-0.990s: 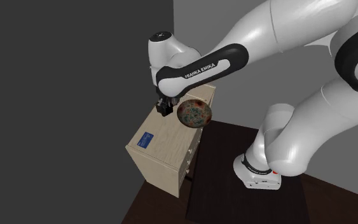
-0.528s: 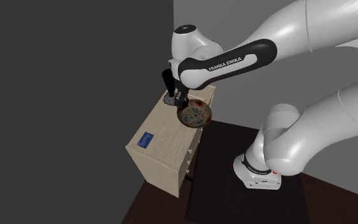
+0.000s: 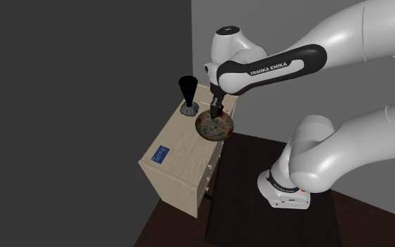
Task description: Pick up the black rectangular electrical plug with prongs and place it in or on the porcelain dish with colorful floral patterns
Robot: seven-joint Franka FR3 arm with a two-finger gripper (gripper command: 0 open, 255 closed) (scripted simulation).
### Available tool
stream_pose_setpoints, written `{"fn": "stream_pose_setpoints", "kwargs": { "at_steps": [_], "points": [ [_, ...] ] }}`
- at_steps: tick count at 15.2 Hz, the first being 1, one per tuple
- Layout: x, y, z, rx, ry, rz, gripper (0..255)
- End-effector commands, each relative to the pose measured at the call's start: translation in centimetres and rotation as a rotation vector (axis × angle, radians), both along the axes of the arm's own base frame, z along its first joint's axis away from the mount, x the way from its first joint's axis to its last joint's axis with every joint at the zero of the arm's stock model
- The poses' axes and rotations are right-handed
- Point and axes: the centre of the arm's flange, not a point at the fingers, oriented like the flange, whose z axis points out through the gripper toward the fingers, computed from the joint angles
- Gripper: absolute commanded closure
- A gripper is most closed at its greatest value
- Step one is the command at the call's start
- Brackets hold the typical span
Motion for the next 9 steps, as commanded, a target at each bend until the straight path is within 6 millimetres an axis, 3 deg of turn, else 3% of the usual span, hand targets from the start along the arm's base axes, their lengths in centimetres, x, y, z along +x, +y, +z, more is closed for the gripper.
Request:
{"fn": "stream_pose_setpoints", "kwargs": {
  "at_steps": [1, 9],
  "points": [
    [-0.1, 0.0, -1.0, 0.000, 0.000, 0.000, 255],
    [-0.1, 0.0, -5.2, 0.000, 0.000, 0.000, 255]
  ]
}}
